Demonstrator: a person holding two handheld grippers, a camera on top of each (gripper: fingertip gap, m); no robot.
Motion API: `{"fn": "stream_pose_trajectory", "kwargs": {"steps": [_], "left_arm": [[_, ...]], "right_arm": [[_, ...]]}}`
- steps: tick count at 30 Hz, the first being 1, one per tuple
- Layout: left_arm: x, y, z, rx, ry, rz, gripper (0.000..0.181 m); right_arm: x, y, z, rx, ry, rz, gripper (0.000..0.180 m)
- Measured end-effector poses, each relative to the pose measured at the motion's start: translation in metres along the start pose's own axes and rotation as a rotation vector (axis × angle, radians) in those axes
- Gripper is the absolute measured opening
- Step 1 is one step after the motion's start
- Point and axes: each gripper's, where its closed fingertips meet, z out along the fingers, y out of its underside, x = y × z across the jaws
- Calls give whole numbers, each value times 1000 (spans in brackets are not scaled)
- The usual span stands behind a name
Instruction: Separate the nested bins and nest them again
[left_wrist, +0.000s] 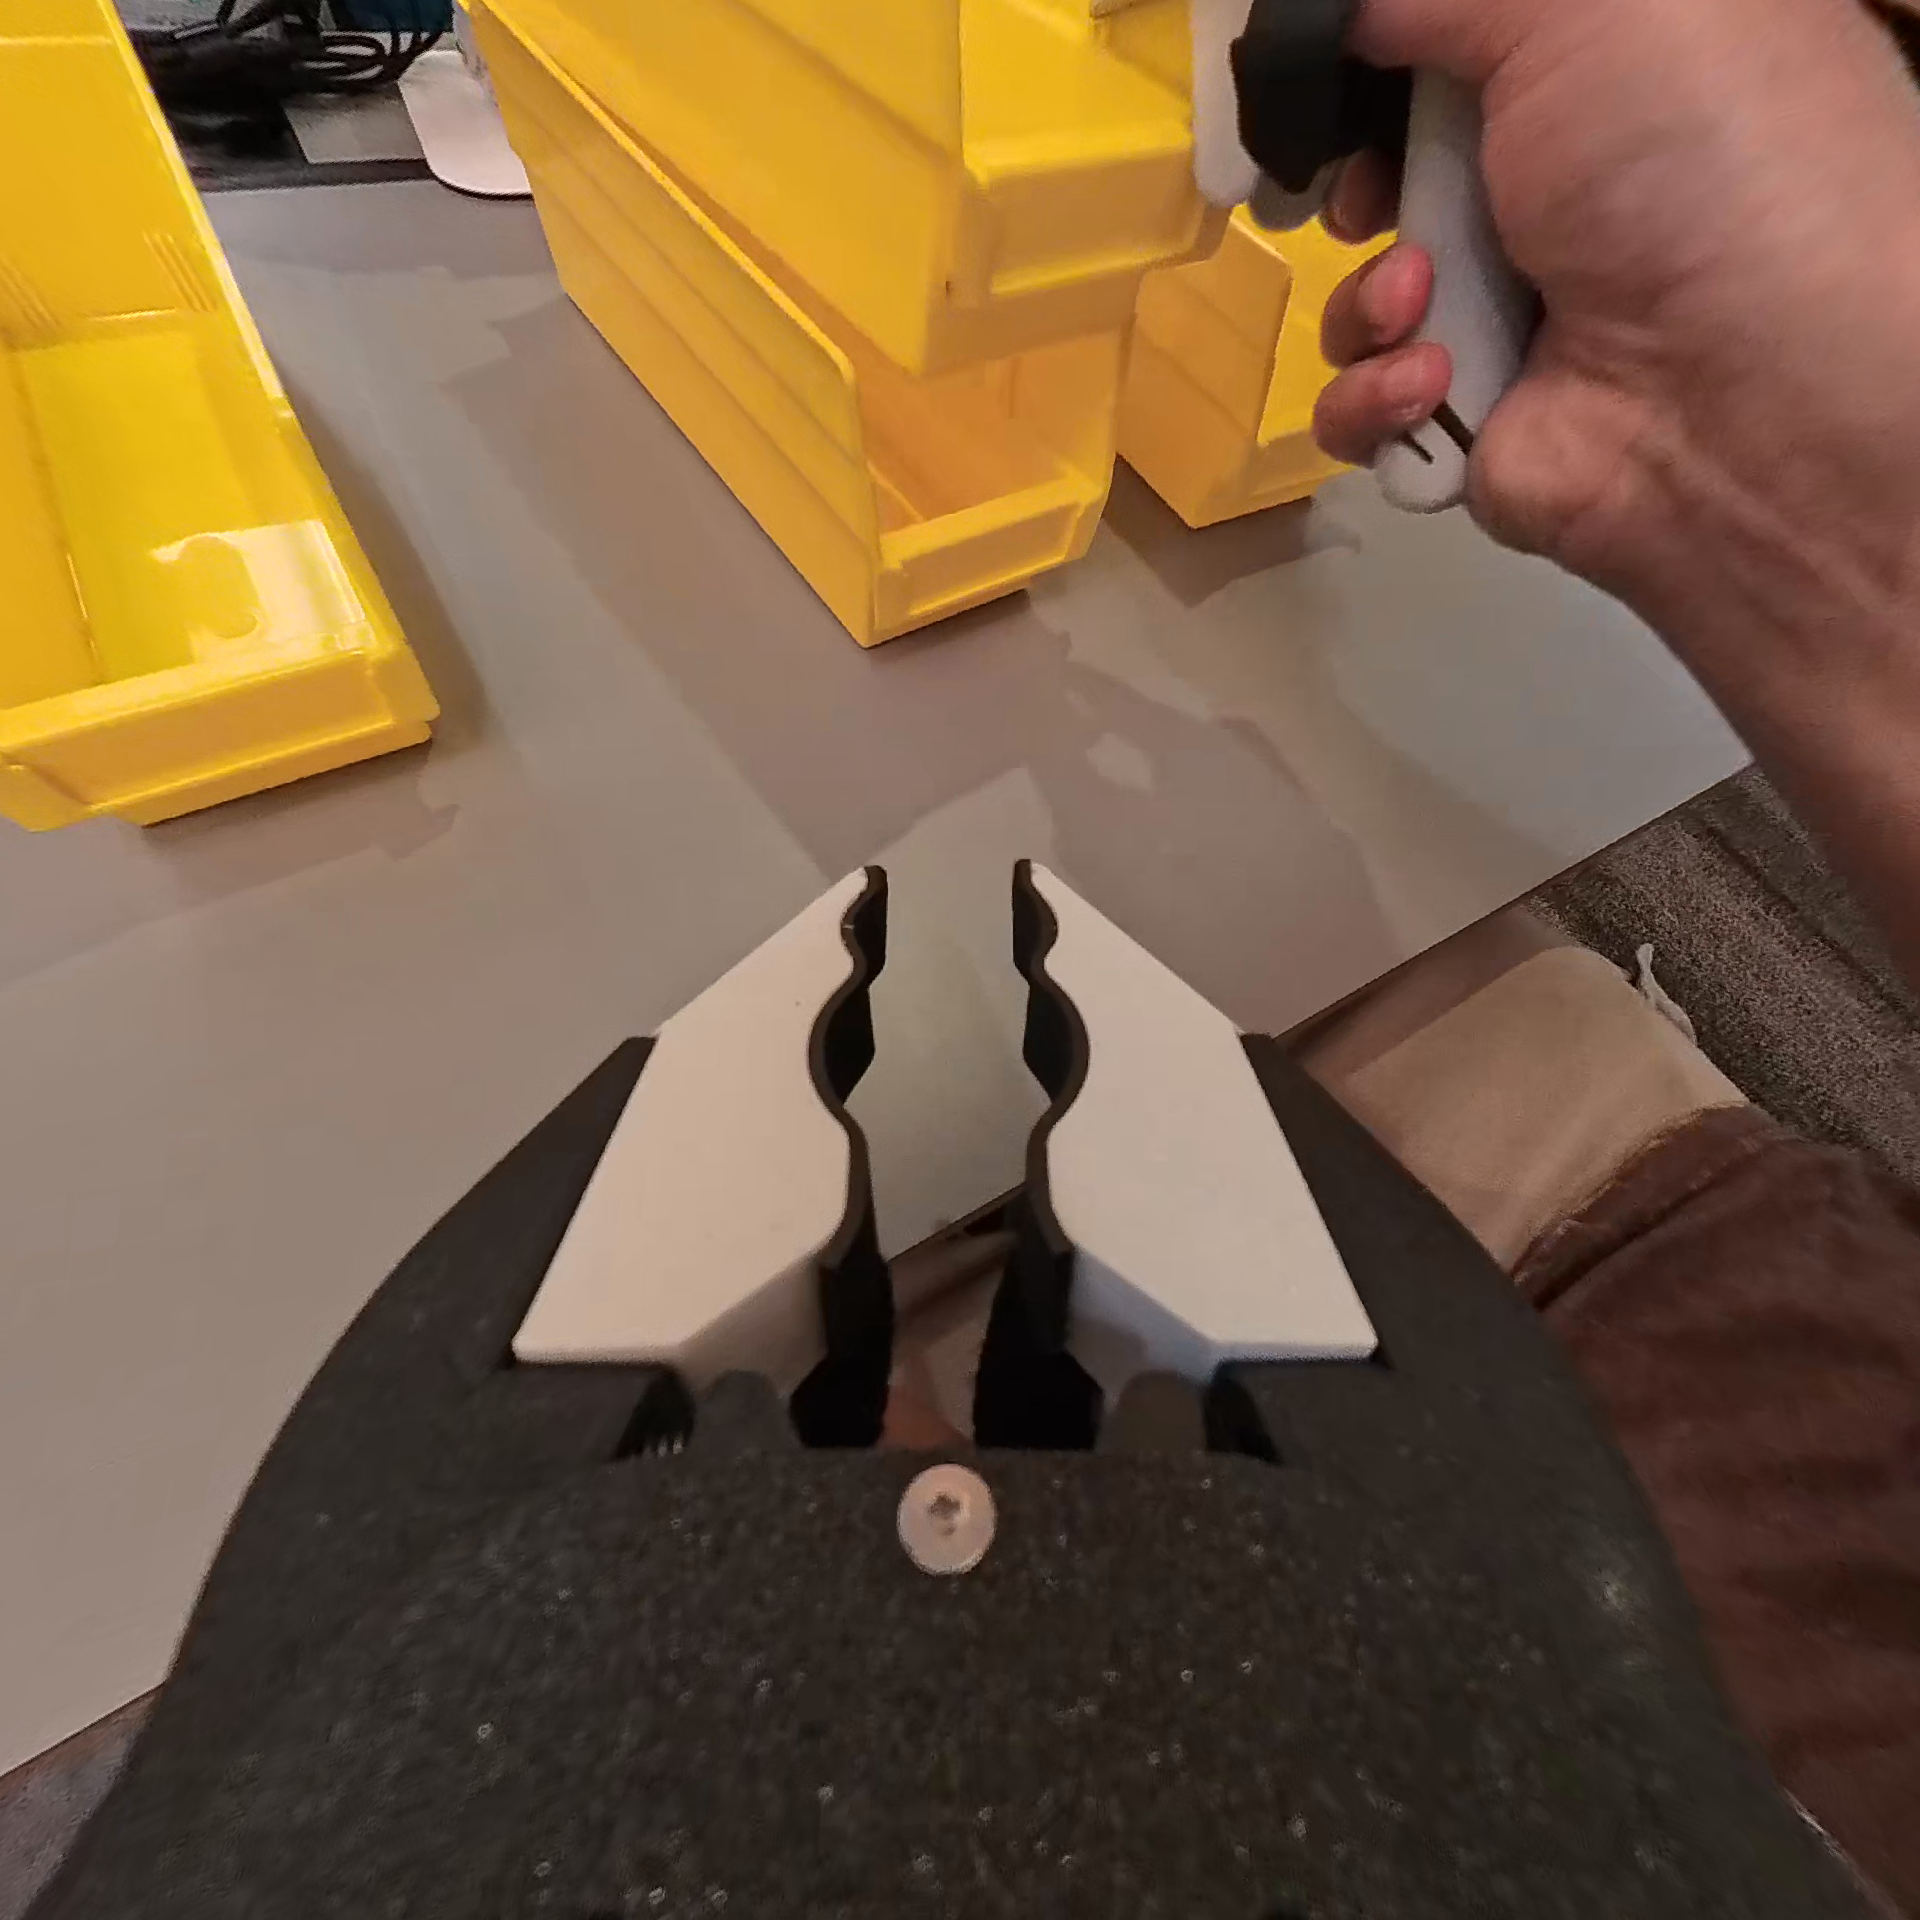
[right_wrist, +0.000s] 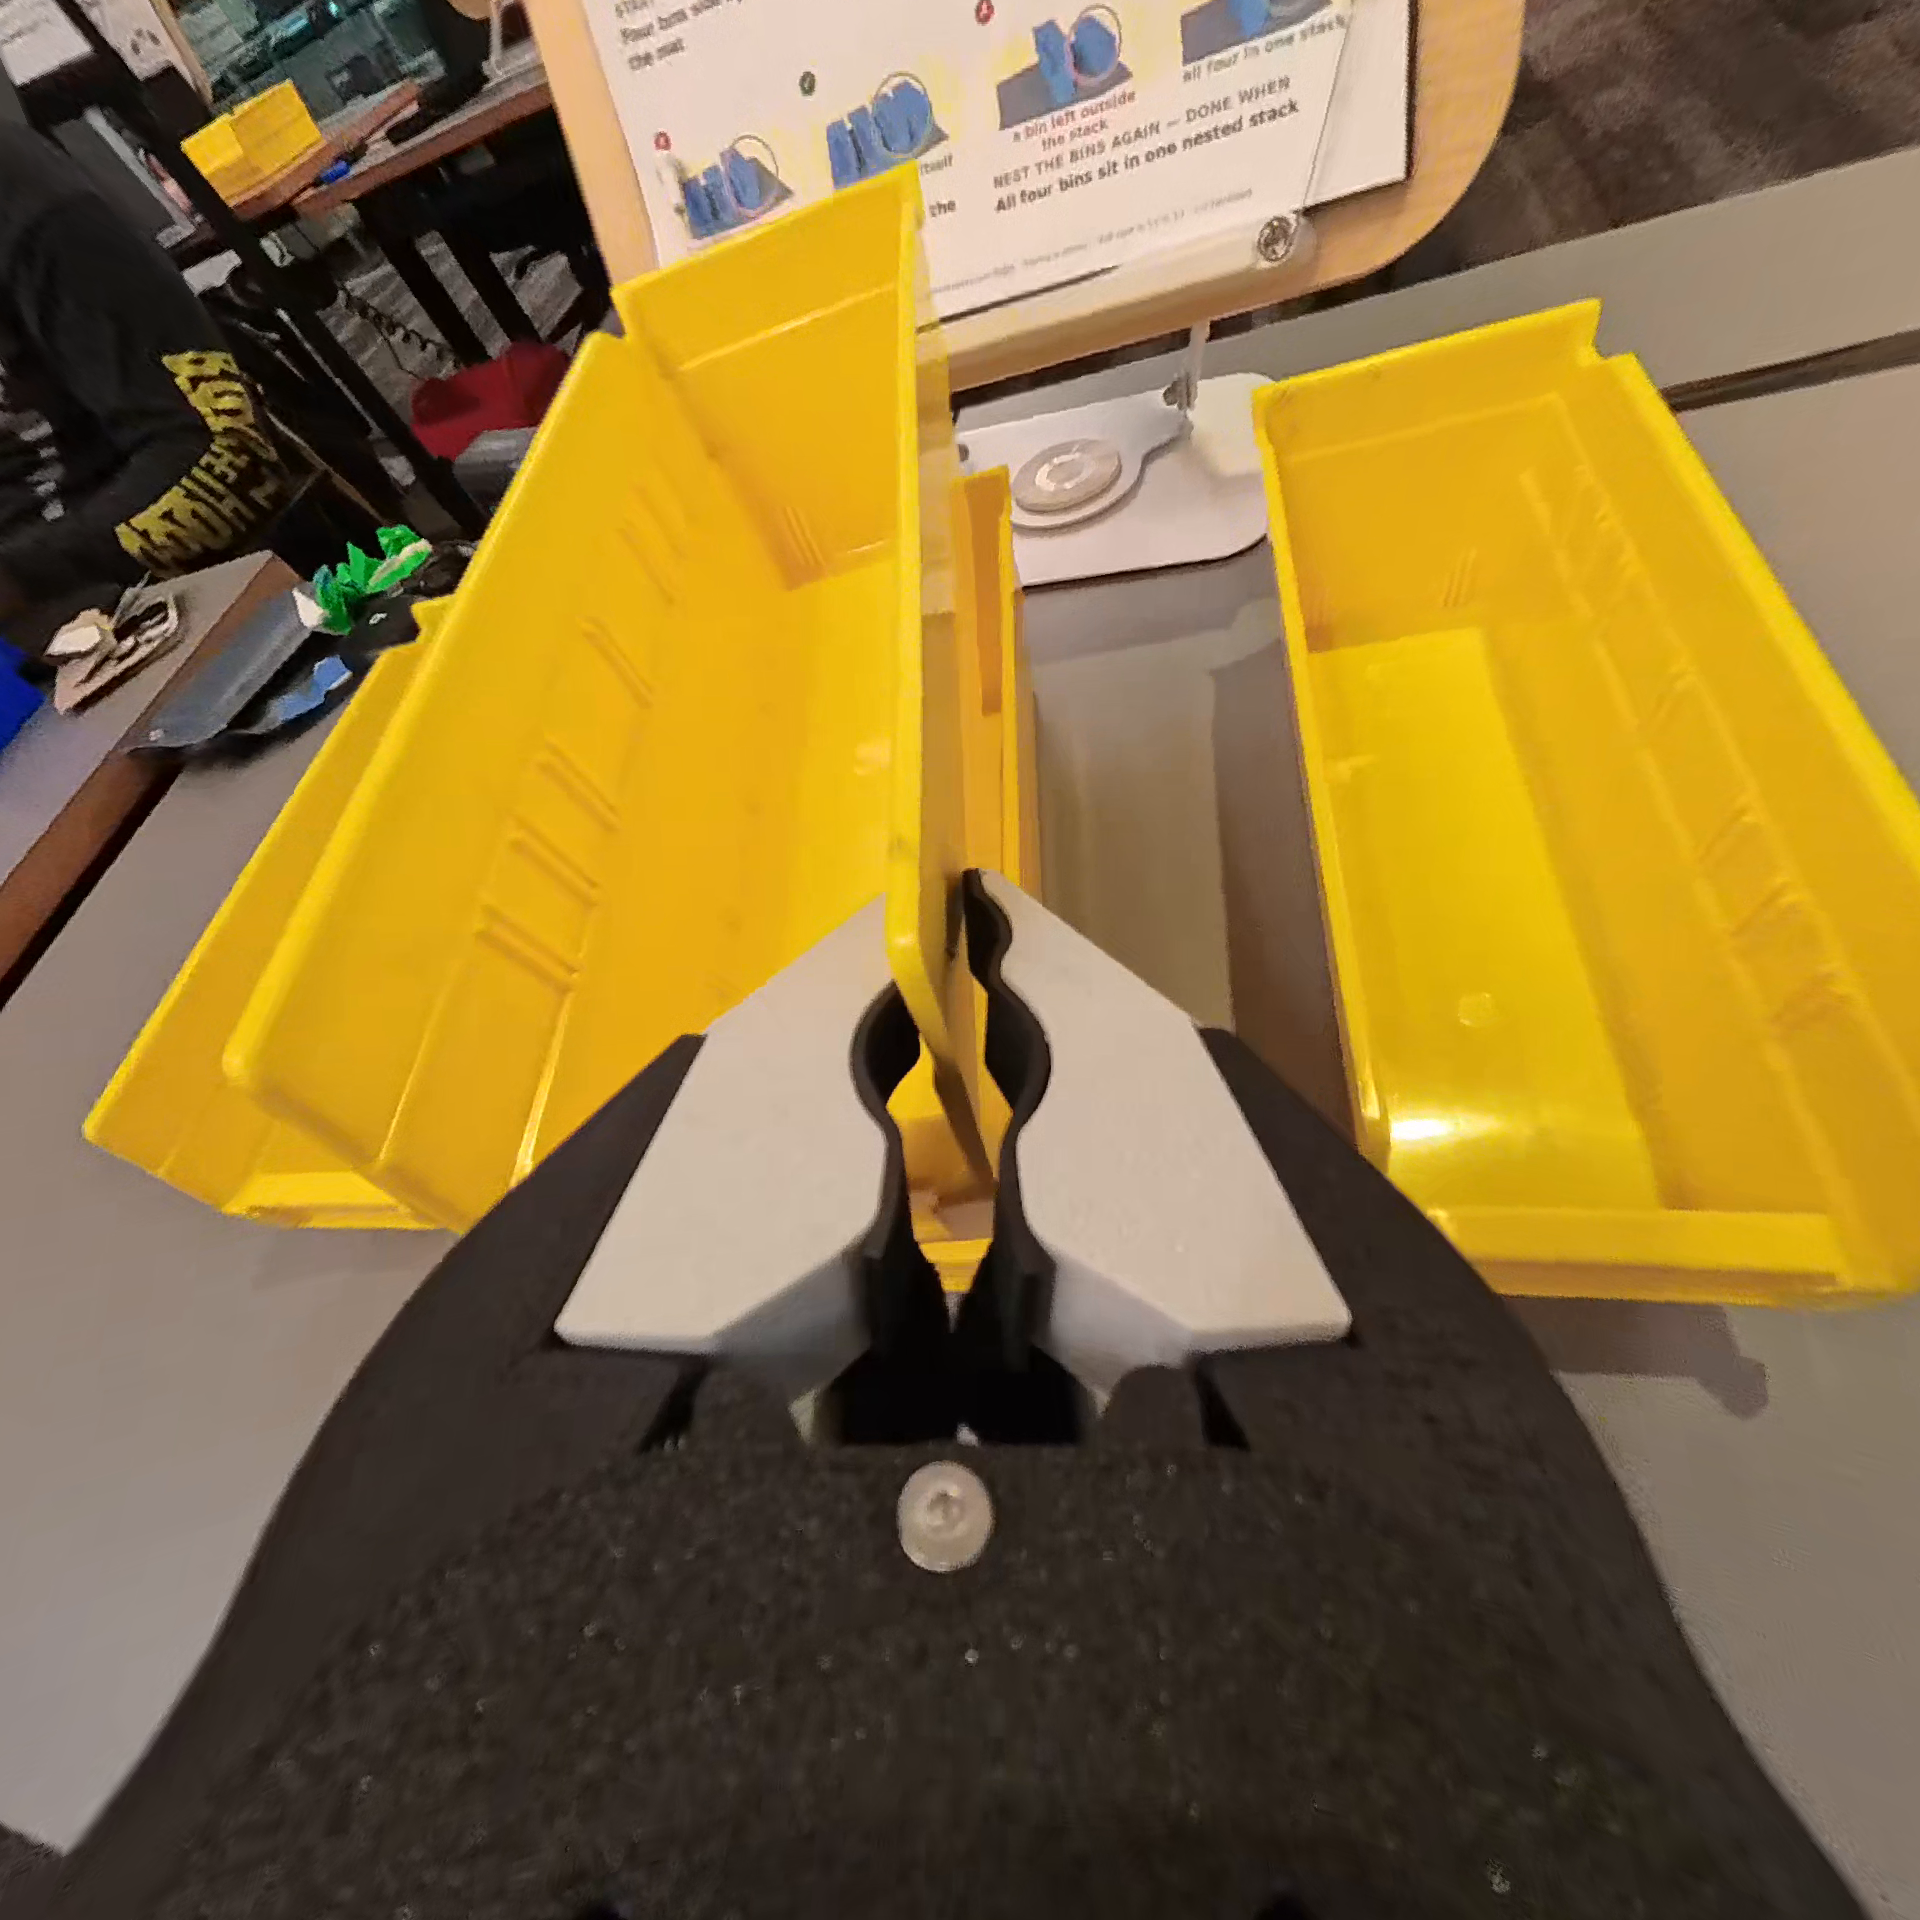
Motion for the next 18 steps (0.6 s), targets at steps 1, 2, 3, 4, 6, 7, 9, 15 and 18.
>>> {"fn": "stream_pose_trajectory", "kwargs": {"steps": [1, 2, 3, 4, 6, 7, 9, 15, 18], "left_arm": [[1, 0, 0, -1, 0, 3, 22], [1, 0, 0, -1, -1, 6, 22], [1, 0, 0, 0, -1, 7, 22], [1, 0, 0, -1, -1, 8, 22], [1, 0, 0, -1, 1, 4, 22], [1, 0, 0, 0, 2, 2, 22], [1, 0, 0, -1, 3, 3, 22], [2, 1, 1, -4, 1, 11, 22], [2, 1, 1, -5, 2, 11, 22]], "right_arm": [[2, 2, 2, 0, 5, 24, 4], [3, 5, 4, -2, 9, 39, 4], [4, 8, 7, -4, 12, 46, 4], [4, 11, 9, -11, 16, 42, 4], [2, 18, 13, -17, 14, 34, 4], [2, 21, 15, -16, 21, 24, 4], [3, 27, 19, -6, 47, -3, 5], [5, 39, 27, 33, 53, 13, 5], [6, 38, 26, 44, 66, -4, 5]]}}
